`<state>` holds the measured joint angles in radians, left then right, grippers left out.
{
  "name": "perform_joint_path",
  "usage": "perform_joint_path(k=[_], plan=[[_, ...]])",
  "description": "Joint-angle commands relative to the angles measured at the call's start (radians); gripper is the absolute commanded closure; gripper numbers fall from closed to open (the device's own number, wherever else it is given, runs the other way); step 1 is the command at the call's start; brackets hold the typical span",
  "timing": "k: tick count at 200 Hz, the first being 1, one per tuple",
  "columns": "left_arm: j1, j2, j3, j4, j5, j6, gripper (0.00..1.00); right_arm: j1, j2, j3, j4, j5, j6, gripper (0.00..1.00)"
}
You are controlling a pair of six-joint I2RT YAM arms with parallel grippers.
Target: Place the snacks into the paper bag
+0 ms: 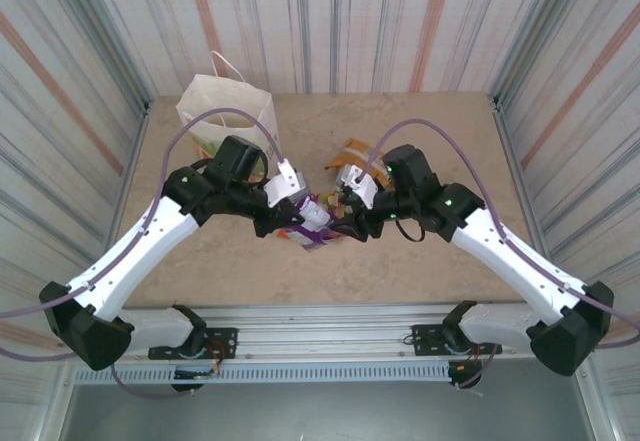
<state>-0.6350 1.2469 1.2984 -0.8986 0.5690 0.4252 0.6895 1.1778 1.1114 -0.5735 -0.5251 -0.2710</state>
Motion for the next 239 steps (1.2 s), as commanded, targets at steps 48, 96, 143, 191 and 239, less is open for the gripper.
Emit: perform_joint_path(k=[48, 96, 143, 191, 239], plan=[[-0.016, -0.008, 0.041, -0.008, 0.008, 0.051, 1.0, 0.03, 0.096, 0.022, 0.043, -0.15, 0.04, 0.39], [-0.019, -0.008, 0.039, 0.016, -0.007, 0.032, 1.0, 0.03, 0.121, 0.01, 0.061, -0.172, 0.066, 0.73], [-0.023, -0.006, 0.045, 0.026, -0.12, -0.017, 0.84, 0.018, 0.081, -0.005, 0.075, -0.098, 0.066, 0.98], [-0.022, -0.001, 0.001, 0.072, -0.28, -0.16, 0.44, -0.033, 0.008, -0.07, 0.187, -0.006, 0.157, 1.0], [0.06, -0.013, -0.128, 0.173, -0.438, -0.445, 0.22, -0.079, -0.084, -0.174, 0.479, 0.129, 0.296, 1.0]])
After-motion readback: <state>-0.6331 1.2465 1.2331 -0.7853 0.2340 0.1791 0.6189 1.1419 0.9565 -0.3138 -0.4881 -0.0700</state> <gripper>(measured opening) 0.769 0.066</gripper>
